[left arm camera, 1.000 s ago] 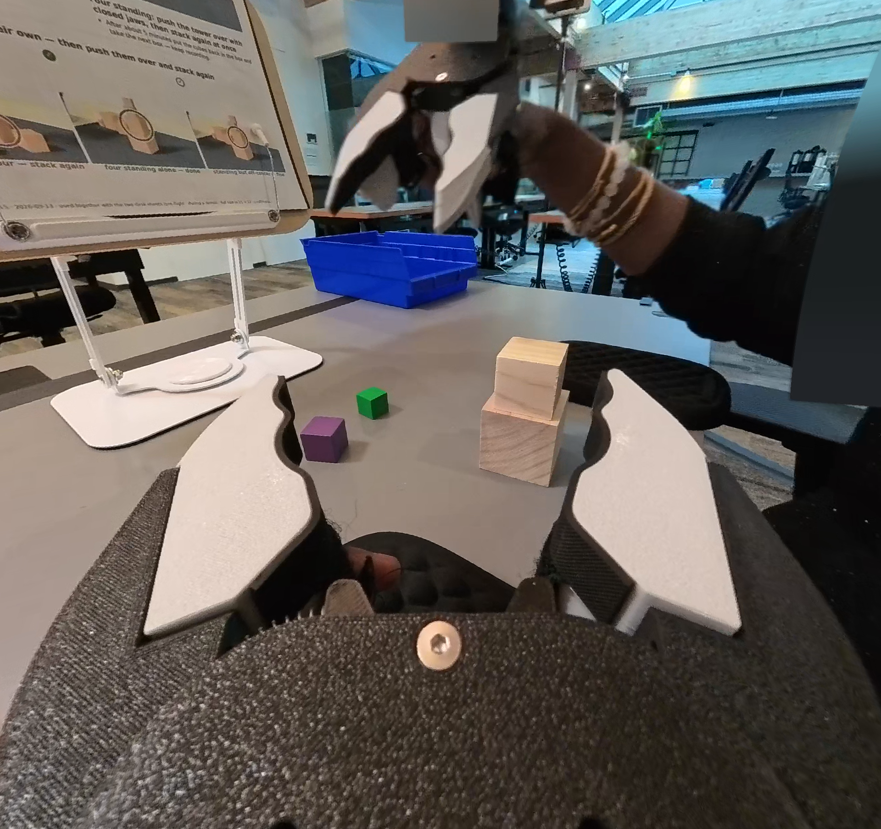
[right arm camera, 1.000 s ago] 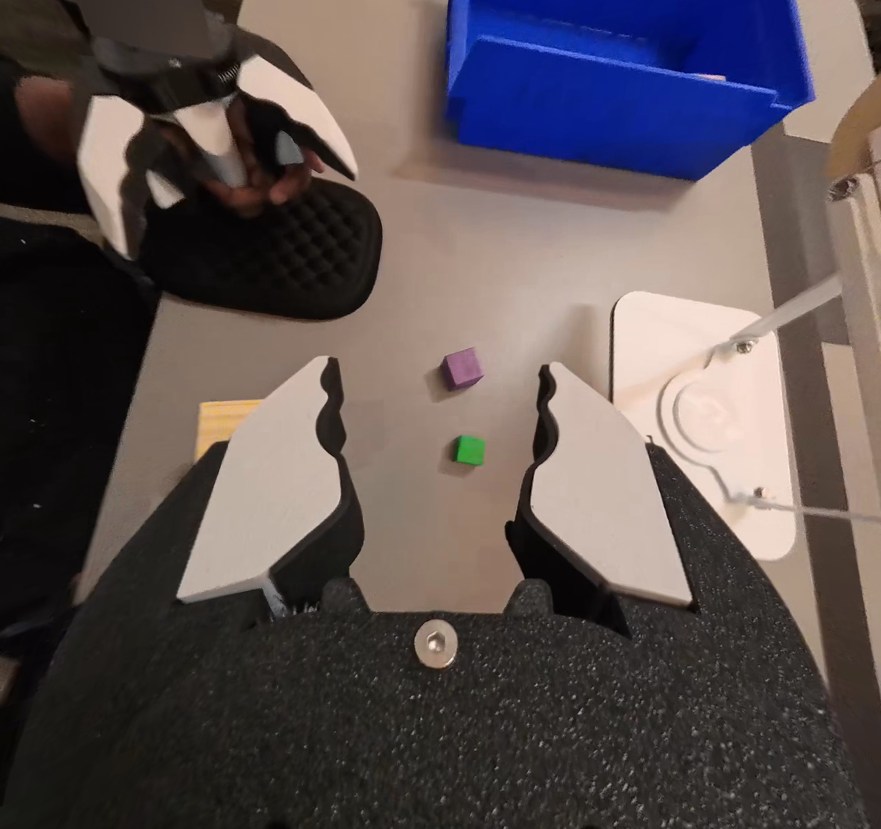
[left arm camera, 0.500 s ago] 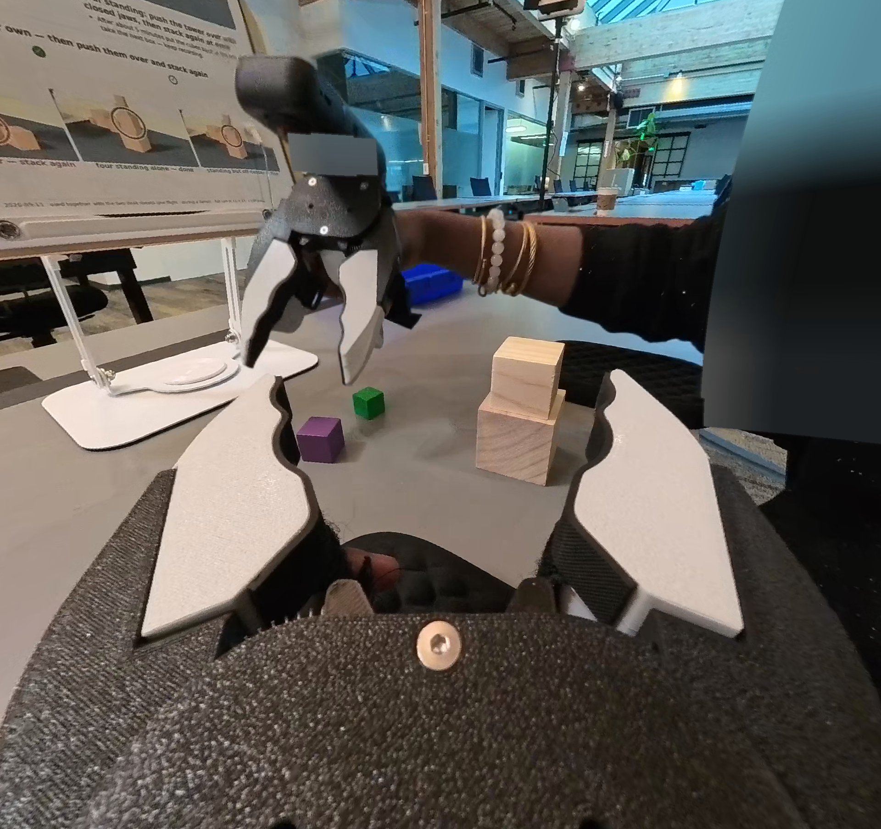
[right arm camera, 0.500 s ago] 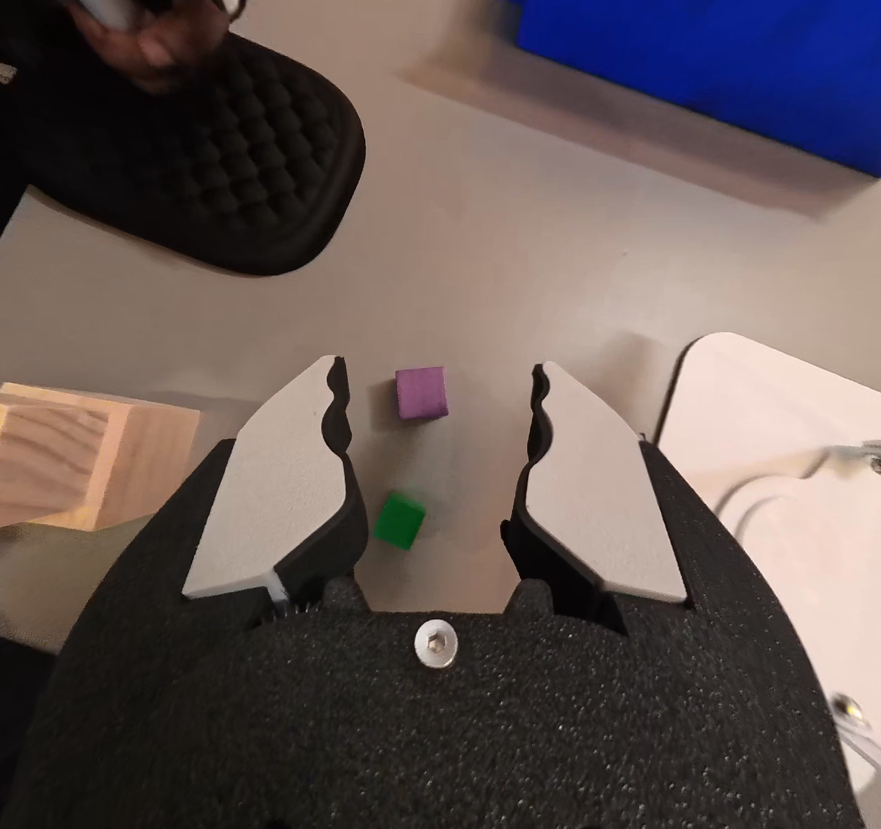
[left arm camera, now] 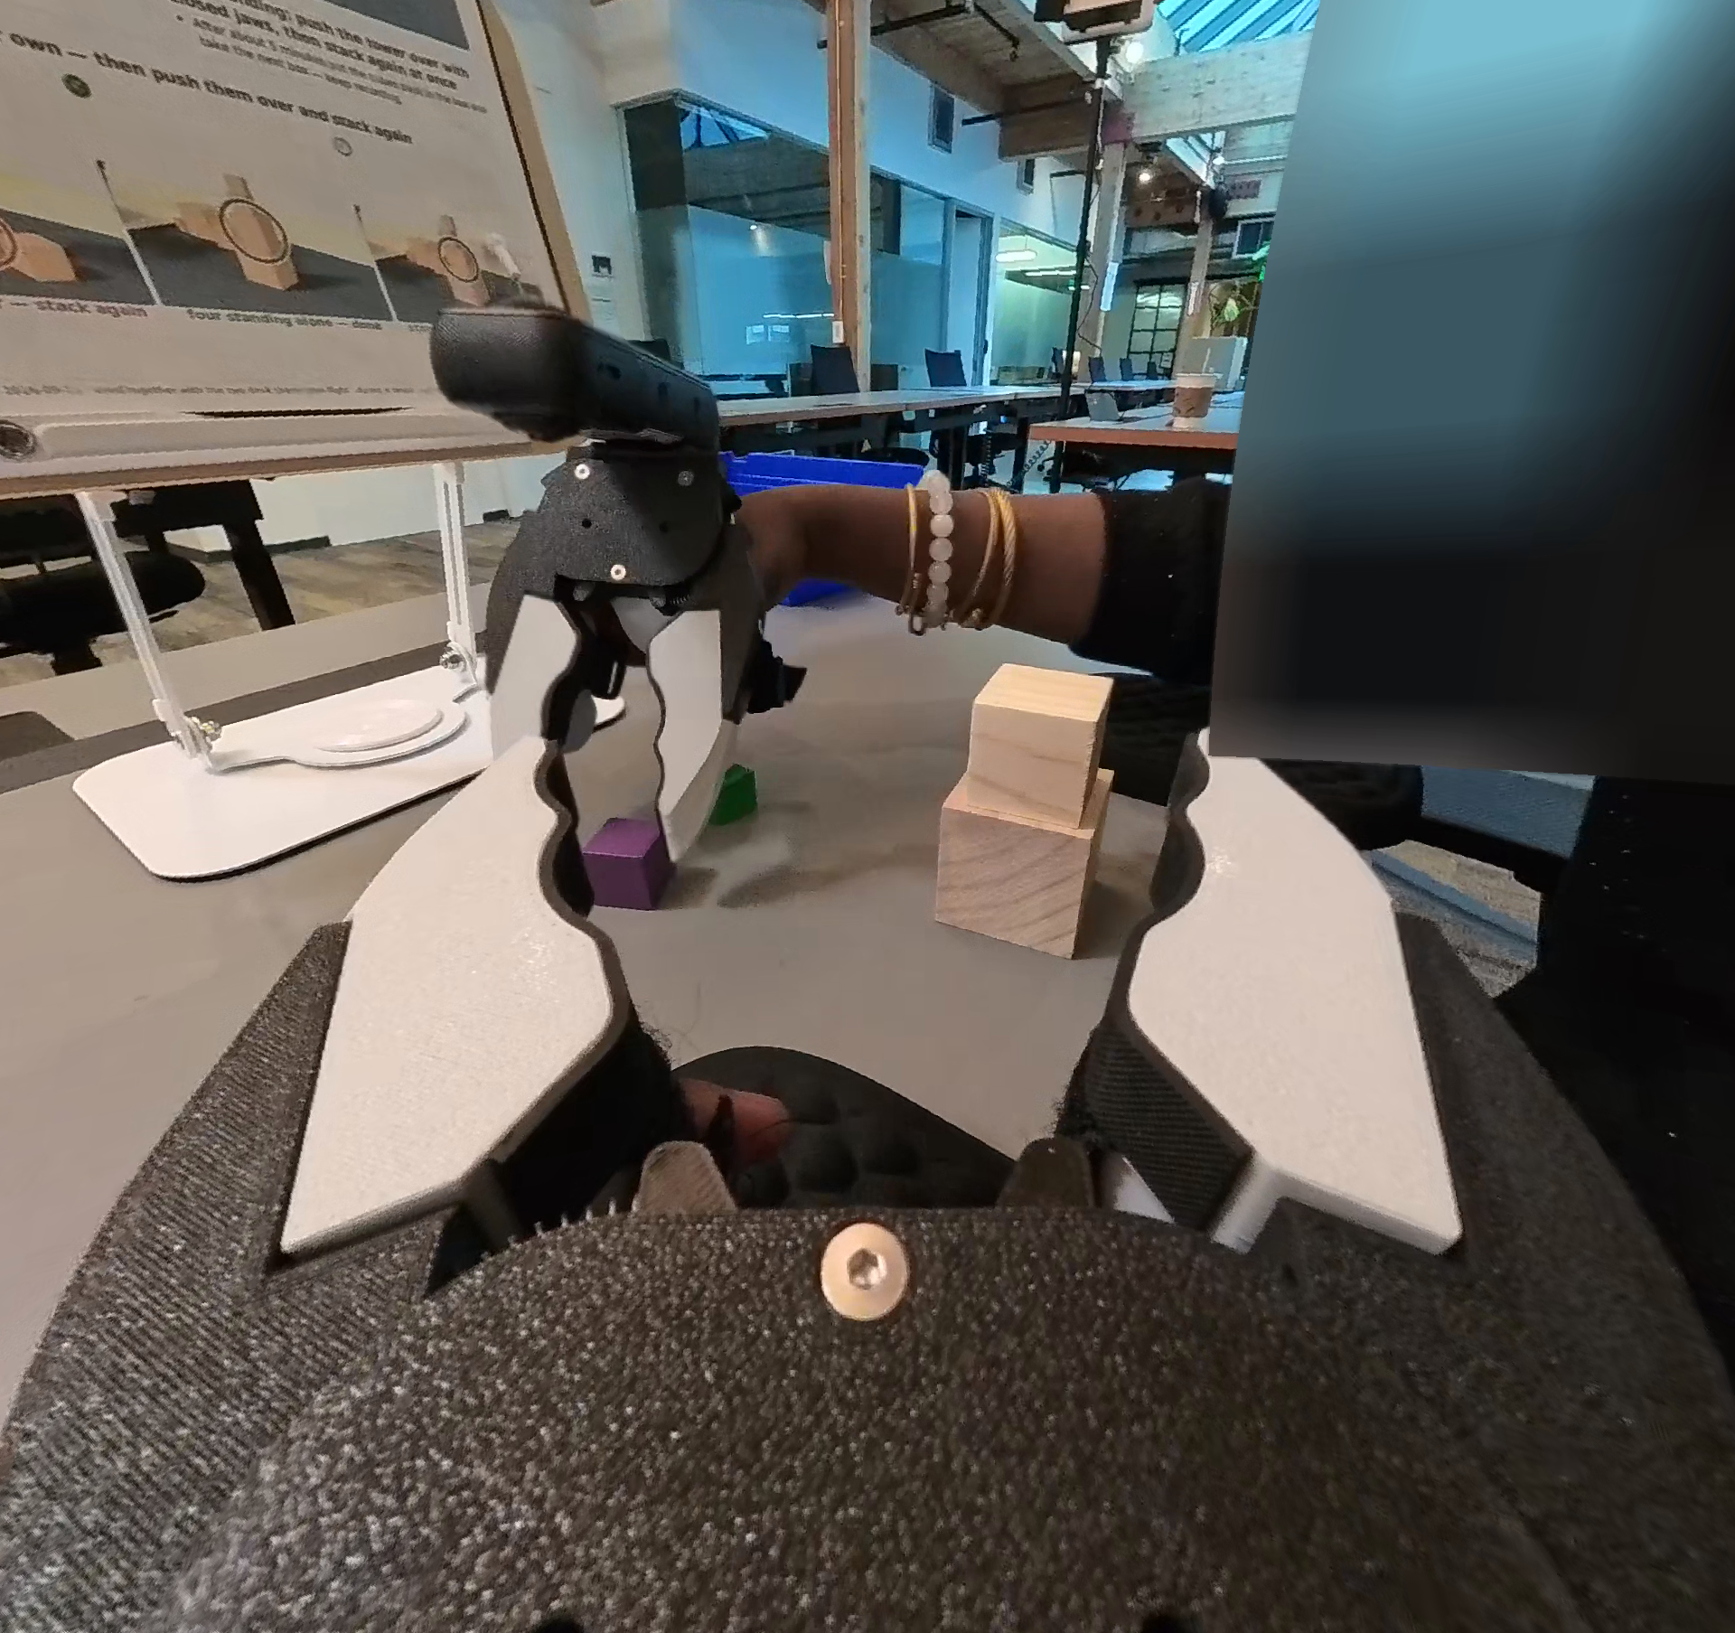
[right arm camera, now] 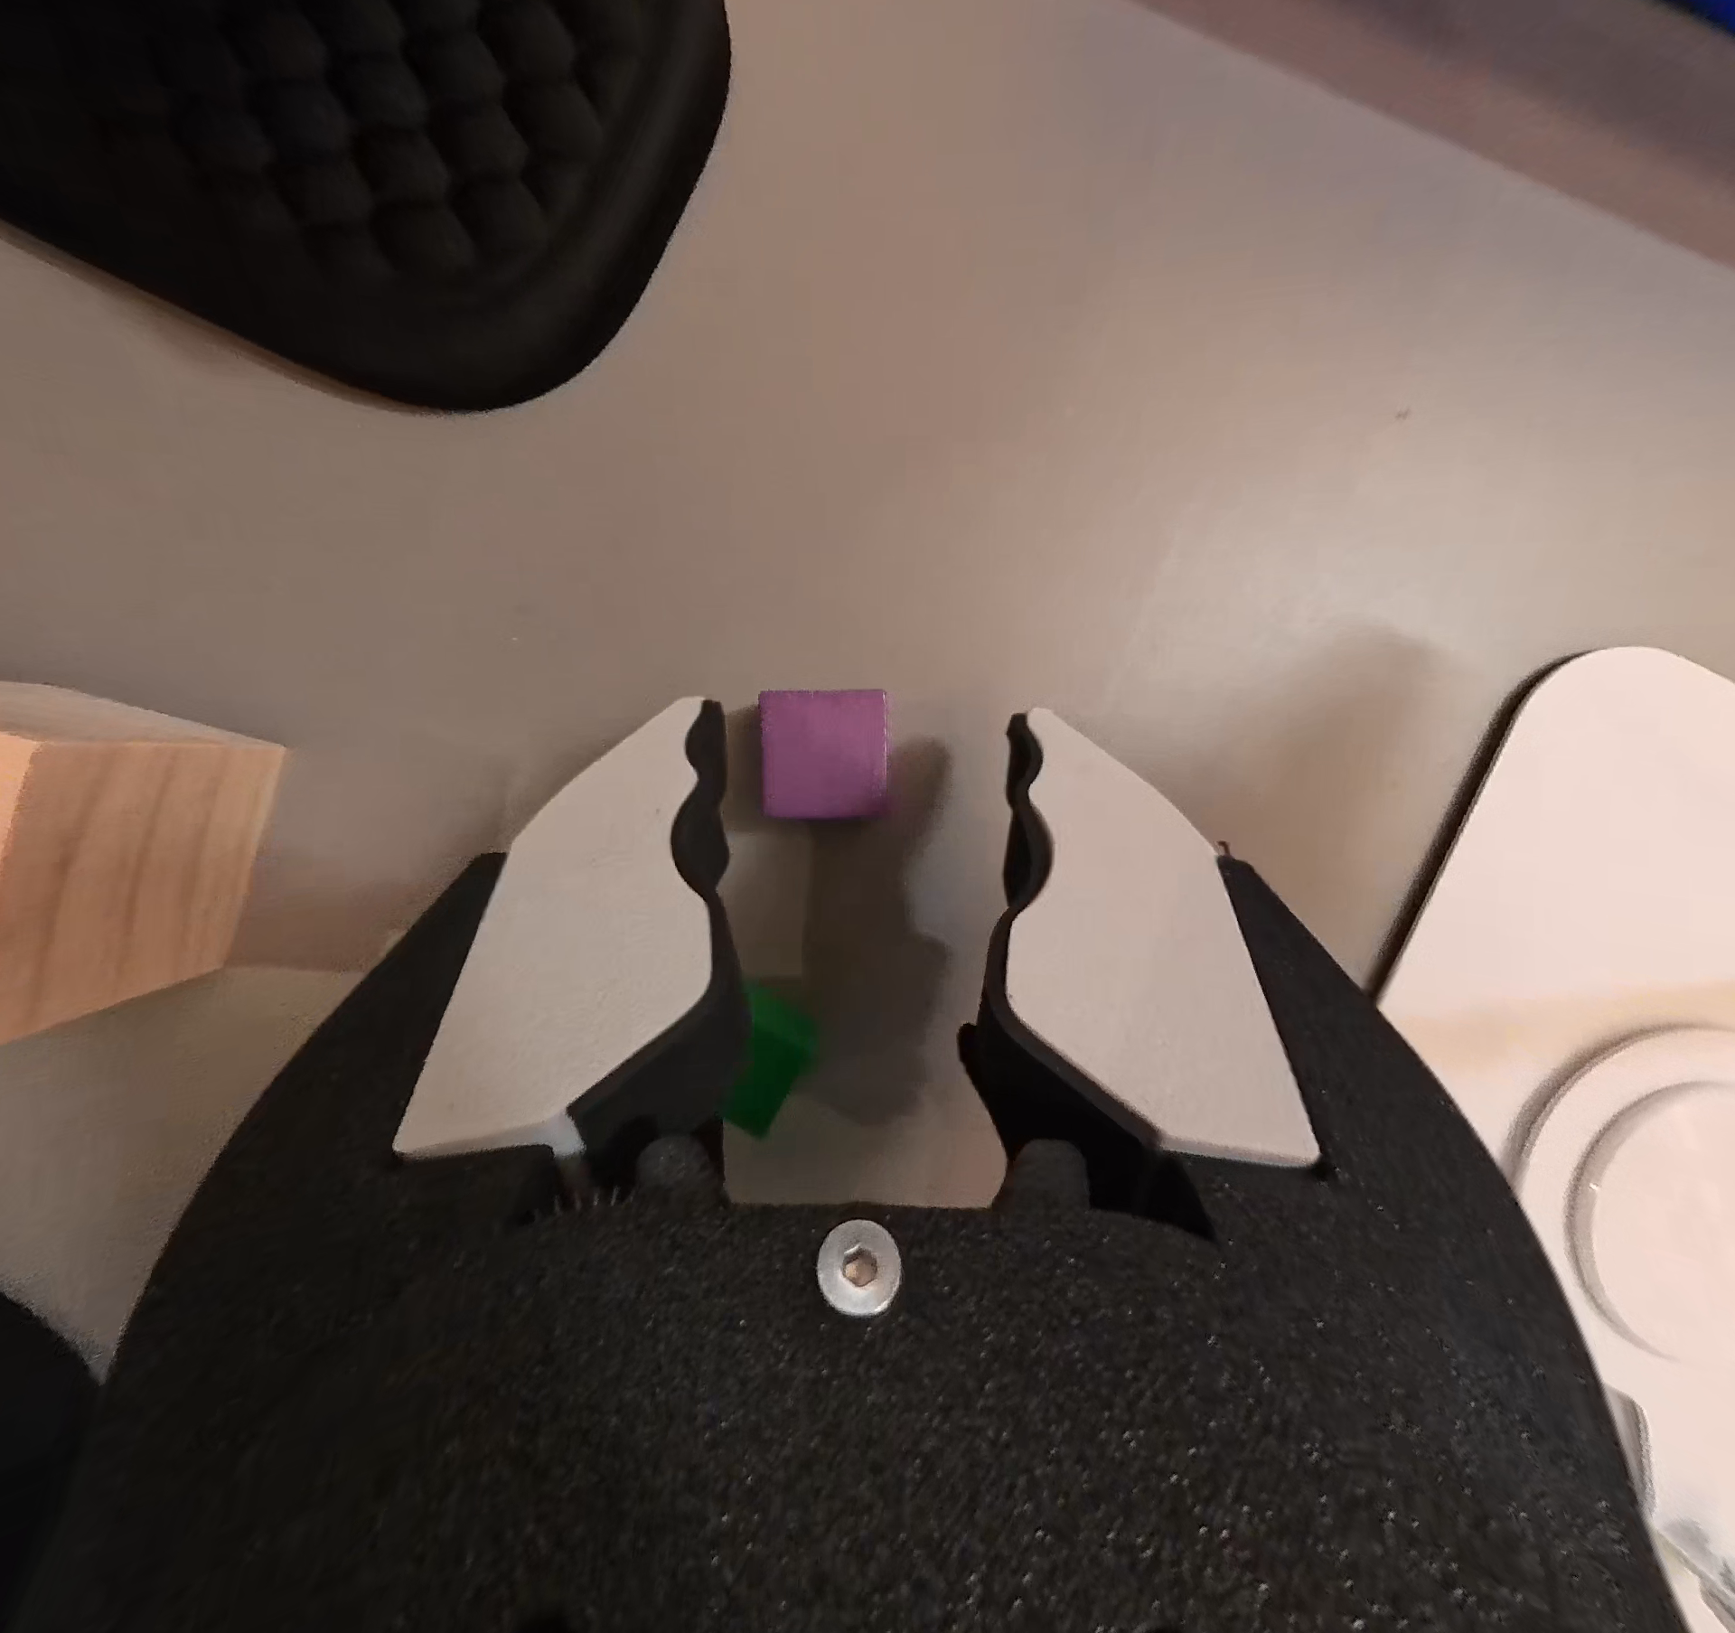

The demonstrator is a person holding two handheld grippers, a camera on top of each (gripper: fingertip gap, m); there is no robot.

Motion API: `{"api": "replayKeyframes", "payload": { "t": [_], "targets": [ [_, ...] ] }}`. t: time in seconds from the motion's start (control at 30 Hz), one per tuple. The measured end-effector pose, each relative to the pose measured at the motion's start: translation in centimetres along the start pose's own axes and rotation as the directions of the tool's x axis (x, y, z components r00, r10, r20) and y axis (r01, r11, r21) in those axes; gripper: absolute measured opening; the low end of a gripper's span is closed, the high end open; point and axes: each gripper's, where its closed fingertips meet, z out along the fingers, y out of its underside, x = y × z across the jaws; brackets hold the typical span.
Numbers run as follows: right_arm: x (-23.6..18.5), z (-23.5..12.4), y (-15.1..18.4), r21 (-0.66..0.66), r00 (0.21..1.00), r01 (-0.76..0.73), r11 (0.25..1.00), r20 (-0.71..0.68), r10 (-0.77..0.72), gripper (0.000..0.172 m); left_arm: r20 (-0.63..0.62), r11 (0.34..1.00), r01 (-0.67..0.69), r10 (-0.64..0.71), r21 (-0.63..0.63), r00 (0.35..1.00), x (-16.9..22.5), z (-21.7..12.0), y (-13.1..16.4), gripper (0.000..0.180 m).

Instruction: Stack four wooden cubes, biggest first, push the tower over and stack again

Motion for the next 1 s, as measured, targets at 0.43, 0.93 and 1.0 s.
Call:
{"api": "replayKeyframes", "payload": {
  "t": [0.43, 0.93, 1.0],
  "targets": [
    [-1.0, 0.2, 0.8, -0.081, 0.998, 0.02, 0.996, 0.054, -0.015, 0.04, -0.002, 1.0, -0.005, 0.005, 0.005, 1.0, 0.1, -0.1, -0.1, 0.117],
    [-2.7, -4.3, -2.8, 0.027, 0.998, -0.024, 0.999, -0.051, 0.025, 0.027, -0.002, 1.0, 0.0, 0.0, 0.008, 1.0, 0.0, -0.1, -0.1, 0.117],
    [-3.6, -6.0, -3.8, 0.055, 0.995, -0.053, 0.997, -0.085, 0.057, 0.027, -0.003, 1.0, 0.006, -0.006, 0.013, 1.0, 0.0, -0.1, -0.2, 0.117]
  ]
}}
